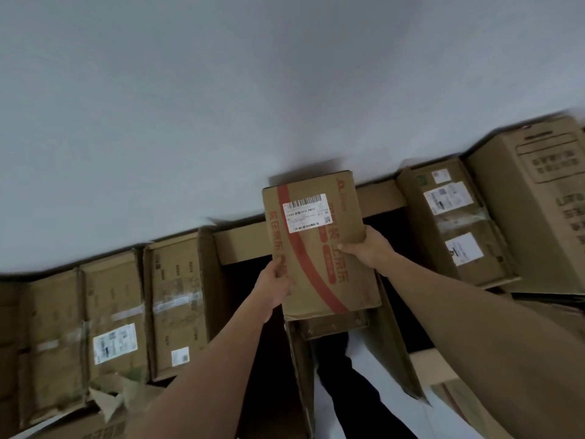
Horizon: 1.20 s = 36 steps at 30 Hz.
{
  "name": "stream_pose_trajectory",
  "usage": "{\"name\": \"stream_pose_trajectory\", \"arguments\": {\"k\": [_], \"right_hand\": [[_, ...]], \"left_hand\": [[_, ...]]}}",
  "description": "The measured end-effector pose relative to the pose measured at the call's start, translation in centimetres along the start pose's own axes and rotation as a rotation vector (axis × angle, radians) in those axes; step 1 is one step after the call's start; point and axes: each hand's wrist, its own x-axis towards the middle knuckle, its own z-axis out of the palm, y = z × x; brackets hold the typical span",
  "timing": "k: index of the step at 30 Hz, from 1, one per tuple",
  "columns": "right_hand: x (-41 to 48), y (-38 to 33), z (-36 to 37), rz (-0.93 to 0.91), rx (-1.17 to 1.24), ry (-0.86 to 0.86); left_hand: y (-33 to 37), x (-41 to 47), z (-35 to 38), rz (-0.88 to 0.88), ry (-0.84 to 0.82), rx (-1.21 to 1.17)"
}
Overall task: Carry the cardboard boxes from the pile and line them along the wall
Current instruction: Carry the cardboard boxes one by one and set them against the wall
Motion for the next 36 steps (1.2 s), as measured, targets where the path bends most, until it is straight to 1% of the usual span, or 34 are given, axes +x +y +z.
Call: {"name": "stream_pose_trajectory", "arguments": {"k": [3,5,9,11,16,18,21,23,26,28,30,32,36], "right_hand": [[-0.6,0.0,0.3,-0.037,-0.146,0.031],[-1.5,-0.1,0.2,-0.038,-0.189,0.032],[-4.9,0.1,-0.3,0.028,-0.2,0.077],[-7.6,0.8,-0.5,0.053,-0.184,0.128],[-16.1,4.4,-0.2,0.031,-0.084,0.226],[-20.7,7.4,0.5,0.041,-0.035,0.275],[-26.3,11.7,1.4,0.102,0.016,0.275],[-30.4,14.9,1.6,0.118,0.039,0.295],[-36.5,19.4,0.9,0.157,0.132,0.397],[-41.0,23.5,0.1,0.205,0.2,0.484],[-44.2,26.9,-0.8,0.235,0.261,0.548],[-48.6,31.7,-1.1,0.282,0.319,0.628],[-56.3,40.7,-0.8,0.376,0.407,0.741]], "left_hand": [[0.3,-0.7,0.0,-0.008,0.036,0.043],[0.4,-1.4,-0.2,-0.018,0.061,0.071],[-0.5,-4.0,-0.7,0.003,0.088,0.136],[-1.3,-5.8,-0.8,0.039,0.082,0.18],[-4.0,-11.2,-0.8,0.193,0.028,0.329],[-5.6,-14.1,-0.3,0.258,-0.02,0.442],[-7.6,-17.7,1.0,0.323,-0.113,0.564],[-8.9,-20.3,2.5,0.41,-0.137,0.698],[-10.6,-23.4,5.9,0.573,-0.197,0.88],[-12.2,-25.9,9.4,0.666,-0.271,0.999],[-13.5,-28.1,12.3,0.719,-0.337,1.081],[-15.9,-30.9,16.3,0.779,-0.407,1.212],[-20.8,-36.2,23.9,0.897,-0.495,1.437]]}}
